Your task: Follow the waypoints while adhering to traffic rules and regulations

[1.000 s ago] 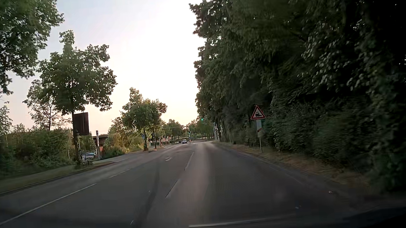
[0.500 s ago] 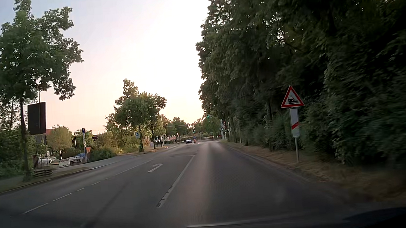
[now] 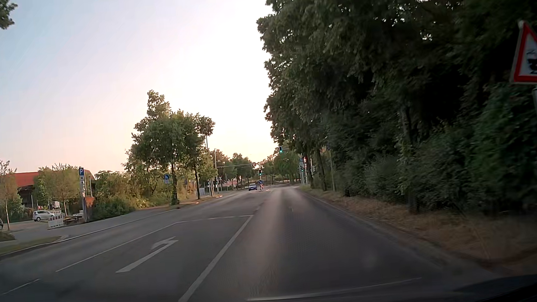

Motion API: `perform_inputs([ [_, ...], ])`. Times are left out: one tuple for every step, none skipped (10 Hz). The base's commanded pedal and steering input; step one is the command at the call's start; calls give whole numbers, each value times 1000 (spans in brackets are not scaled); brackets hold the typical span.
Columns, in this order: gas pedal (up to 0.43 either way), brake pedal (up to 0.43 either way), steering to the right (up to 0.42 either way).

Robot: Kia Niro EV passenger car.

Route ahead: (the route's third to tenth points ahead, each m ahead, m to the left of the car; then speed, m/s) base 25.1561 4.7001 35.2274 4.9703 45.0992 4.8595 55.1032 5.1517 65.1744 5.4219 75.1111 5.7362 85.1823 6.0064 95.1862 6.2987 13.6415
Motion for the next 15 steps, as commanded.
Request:
perform_inputs([
  [157,18,-12],
  [157,12,-12],
  [157,12,-11],
  [169,12,-11],
  [169,18,-10],
  [169,18,-9],
  [177,12,-5],
  [189,18,-2],
  [189,12,-2],
  [189,18,-1],
  [197,12,-2],
  [197,18,-2],
  [197,12,-1],
  [209,12,-1],
  [220,18,-1],
])
